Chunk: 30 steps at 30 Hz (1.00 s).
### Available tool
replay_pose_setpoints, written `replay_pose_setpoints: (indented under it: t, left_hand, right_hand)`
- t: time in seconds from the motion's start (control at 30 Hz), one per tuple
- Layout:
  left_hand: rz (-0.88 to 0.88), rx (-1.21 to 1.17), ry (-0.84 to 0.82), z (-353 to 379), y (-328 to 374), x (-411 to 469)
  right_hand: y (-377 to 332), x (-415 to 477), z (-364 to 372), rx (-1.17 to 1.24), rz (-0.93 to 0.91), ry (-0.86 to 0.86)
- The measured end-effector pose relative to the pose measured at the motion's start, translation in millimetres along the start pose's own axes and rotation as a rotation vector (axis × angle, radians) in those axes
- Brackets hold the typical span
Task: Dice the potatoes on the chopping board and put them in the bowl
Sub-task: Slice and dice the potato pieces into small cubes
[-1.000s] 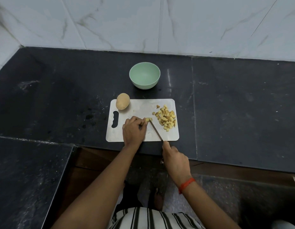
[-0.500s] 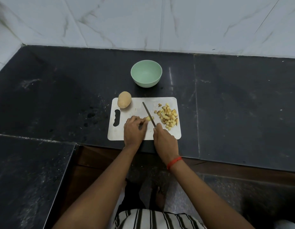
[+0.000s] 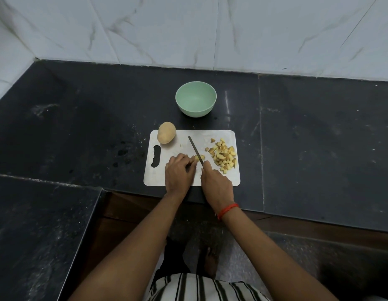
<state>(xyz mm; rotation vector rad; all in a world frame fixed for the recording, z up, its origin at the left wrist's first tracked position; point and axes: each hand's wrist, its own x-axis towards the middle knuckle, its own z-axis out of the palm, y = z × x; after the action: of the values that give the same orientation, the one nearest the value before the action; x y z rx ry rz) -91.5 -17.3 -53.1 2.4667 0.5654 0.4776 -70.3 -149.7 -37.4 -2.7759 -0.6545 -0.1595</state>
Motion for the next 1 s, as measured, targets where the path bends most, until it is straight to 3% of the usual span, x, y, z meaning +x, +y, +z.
replay_pose_setpoints:
  t: [0.33, 0.6, 0.7, 0.8, 1.0]
  left_hand:
    - [0.001, 0.000, 0.014, 0.6, 1.3, 0.5]
    - [-0.009, 0.014, -0.012, 0.6, 0.8, -2.4]
    - [-0.019, -0.072, -0.028, 0.4, -4.6, -1.7]
    - [-0.028, -0.146, -0.018, -0.2, -6.4, -2.3]
    - [0.017, -0.091, 0.005, -2.5, -1.3, -2.0]
  right_hand:
    - [26.5, -54.5, -15.2, 0.007, -0.004, -0.174]
    - [38.7, -91.2, -38.4, 0.222, 0.087, -0.139]
    - [32.9, -78.1, -37.9, 0.258, 0.088, -0.058]
    - [18.0, -44.2, -29.7, 0.247, 0.070, -0.090]
    - [-6.1, -4.1, -6.9, 0.160, 0.034, -0.091]
